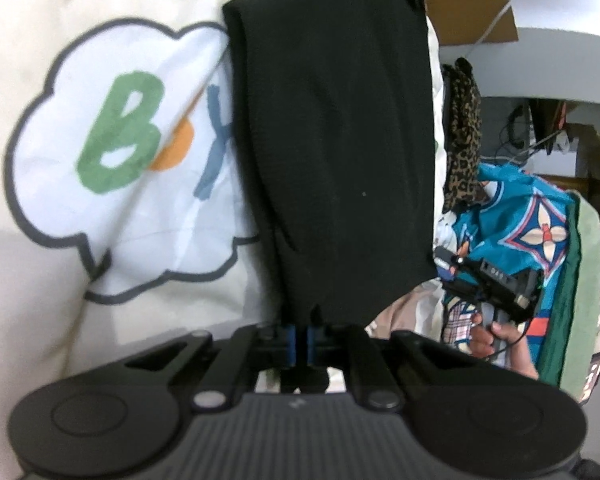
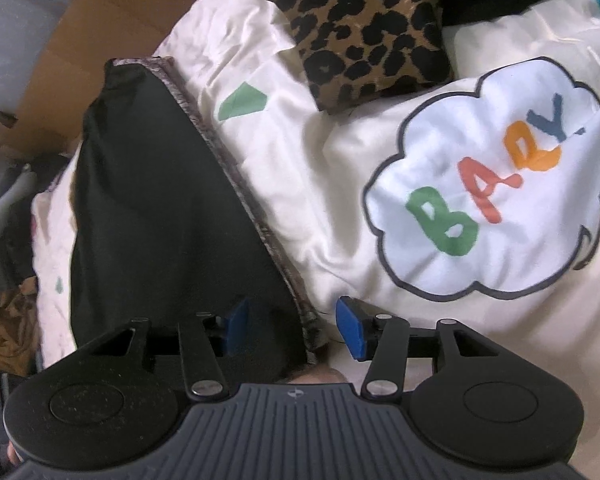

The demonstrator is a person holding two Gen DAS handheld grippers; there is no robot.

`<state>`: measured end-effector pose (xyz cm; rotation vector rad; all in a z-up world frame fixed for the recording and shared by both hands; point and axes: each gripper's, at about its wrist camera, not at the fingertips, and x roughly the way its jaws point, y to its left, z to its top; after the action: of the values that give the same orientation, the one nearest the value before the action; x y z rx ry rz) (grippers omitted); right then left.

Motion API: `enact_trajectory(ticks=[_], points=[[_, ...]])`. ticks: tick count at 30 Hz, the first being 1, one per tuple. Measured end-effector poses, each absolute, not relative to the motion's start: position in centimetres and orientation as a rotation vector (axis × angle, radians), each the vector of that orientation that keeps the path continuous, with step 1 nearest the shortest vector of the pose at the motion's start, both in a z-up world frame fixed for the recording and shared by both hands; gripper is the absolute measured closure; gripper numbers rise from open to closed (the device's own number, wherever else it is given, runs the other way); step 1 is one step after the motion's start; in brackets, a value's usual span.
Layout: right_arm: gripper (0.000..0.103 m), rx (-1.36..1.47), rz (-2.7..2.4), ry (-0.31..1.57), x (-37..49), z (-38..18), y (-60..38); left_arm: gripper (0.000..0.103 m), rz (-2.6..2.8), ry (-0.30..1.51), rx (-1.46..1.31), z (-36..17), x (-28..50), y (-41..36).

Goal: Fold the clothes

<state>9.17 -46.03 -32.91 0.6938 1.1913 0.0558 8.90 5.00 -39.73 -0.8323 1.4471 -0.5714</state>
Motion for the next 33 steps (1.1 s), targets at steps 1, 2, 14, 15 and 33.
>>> enact_trajectory(ticks=[1,2,14,15,33], points=[[0.047,0.688,0.070,1.189,9.3,-32.7,-45.8,0.099,-0.567,1.449,-0.830,-39.7,9.0,5.0],[0.047,0.682,0.084,1.186,9.4,-32.4,-45.6,0.099,-0.563,1.451,-0.827,-39.7,9.0,5.0],[0.048,0.613,0.163,1.245,11.2,-33.2,-43.7,0.095,-0.536,1.481,-0.858,-40.5,9.4,4.6],[0.048,0.607,0.170,1.250,11.2,-33.2,-43.6,0.095,-0.533,1.481,-0.857,-40.6,9.4,4.6],[0.101,0.498,0.277,1.298,13.3,-33.5,-43.3,0.093,-0.539,1.438,-0.893,-41.3,9.5,3.9]])
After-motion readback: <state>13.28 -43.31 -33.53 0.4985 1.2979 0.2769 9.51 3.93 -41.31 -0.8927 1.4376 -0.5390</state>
